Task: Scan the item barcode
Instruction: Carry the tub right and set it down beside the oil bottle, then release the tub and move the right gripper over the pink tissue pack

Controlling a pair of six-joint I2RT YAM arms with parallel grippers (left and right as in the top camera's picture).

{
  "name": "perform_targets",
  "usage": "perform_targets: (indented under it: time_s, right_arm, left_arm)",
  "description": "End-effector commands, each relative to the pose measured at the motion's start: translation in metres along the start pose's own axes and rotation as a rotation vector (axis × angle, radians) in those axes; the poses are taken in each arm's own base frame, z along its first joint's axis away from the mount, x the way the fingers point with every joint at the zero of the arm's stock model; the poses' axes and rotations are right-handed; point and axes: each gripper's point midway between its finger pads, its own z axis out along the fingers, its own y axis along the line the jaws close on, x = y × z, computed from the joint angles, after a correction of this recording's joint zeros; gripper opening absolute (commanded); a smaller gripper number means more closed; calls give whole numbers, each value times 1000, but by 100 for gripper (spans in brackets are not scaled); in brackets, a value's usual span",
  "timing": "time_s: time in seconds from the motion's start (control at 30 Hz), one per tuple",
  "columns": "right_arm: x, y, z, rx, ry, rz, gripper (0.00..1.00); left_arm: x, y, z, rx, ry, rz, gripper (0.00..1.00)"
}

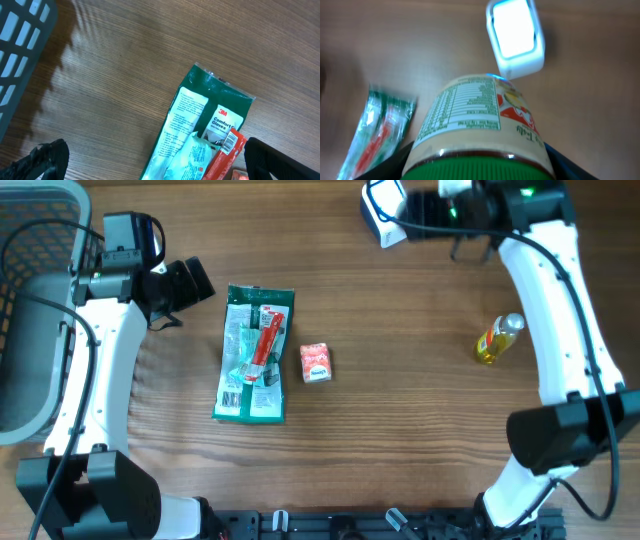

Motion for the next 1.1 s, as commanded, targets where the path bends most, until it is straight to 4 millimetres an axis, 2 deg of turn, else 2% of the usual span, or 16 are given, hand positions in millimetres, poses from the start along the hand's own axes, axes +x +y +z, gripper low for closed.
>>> perform_targets:
  time_s: [0.0,0.07,0.13,0.33,0.6,0.87,0.9,0.93,0.97,1.0,1.07]
  right_arm:
    - [60,-6,20,16,255,111,7]
    - [87,-10,24,34,359,143,7]
    - [118,-18,36,64,460,160,6]
    - [160,-43,70,165,532,179,8]
    - [181,-62,109,215,492,156,9]
    - [201,-75,120,267,505,144,14]
    - [200,-75,120,267,502,144,18]
    - [199,-75,121,266,498,144,26]
    - [198,-75,122,266,489,143,59]
    - [196,-75,123,265,481,142,69]
    - [191,-75,125,262,458,140,71]
  left_arm:
    - [-5,-2,-6,14,-18,0,100]
    - [-5,-2,-6,14,-18,-1,100]
    - [-5,-2,-6,14,-18,-1,100]
    - [-5,-2,-6,14,-18,-1,100]
    - [-5,-2,-6,14,-18,0,100]
    - [-5,-2,-6,14,-18,-1,100]
    - [-5,-2,-6,14,-18,-1,100]
    - [-5,-2,-6,14,-18,0,100]
    - [-5,-2,-6,14,-18,-1,100]
    - [-5,-2,-6,14,-18,-1,100]
    - [-5,-2,-6,14,-18,-1,100]
